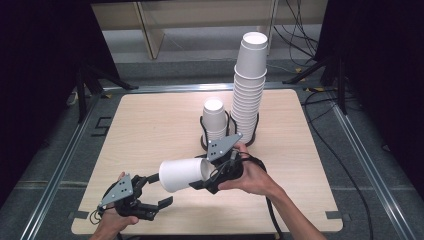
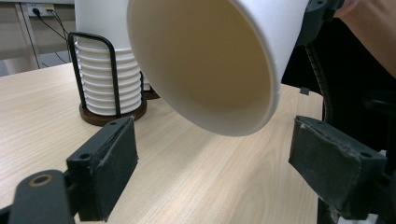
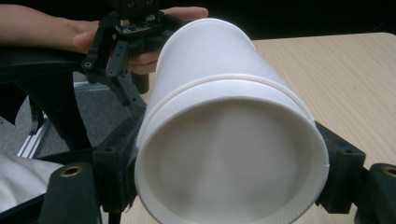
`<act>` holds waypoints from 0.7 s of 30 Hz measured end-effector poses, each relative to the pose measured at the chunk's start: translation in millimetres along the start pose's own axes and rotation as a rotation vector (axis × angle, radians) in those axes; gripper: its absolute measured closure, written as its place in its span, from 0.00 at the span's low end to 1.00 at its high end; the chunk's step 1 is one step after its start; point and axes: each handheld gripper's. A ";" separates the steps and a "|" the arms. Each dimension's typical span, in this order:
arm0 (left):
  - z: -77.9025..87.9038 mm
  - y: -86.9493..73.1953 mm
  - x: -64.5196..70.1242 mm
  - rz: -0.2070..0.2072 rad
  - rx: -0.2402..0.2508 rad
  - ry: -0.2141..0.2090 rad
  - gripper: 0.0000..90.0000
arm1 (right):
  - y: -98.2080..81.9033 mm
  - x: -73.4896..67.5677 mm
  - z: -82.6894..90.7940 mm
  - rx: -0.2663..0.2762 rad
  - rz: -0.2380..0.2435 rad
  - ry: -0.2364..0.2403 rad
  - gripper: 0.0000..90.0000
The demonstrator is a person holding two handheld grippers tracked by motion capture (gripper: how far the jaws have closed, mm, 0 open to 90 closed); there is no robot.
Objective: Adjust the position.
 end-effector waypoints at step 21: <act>-2.6 1.6 2.8 -0.009 -0.020 0.023 0.00 | -4.2 -9.3 -15.9 0.034 -0.001 0.101 0.28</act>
Point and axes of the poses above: each handheld gripper's, and its own axes: z roughly backward along the jaws, y roughly out of its top, x roughly to its right, and after that the axes turned 10 degrees about -y, right-handed
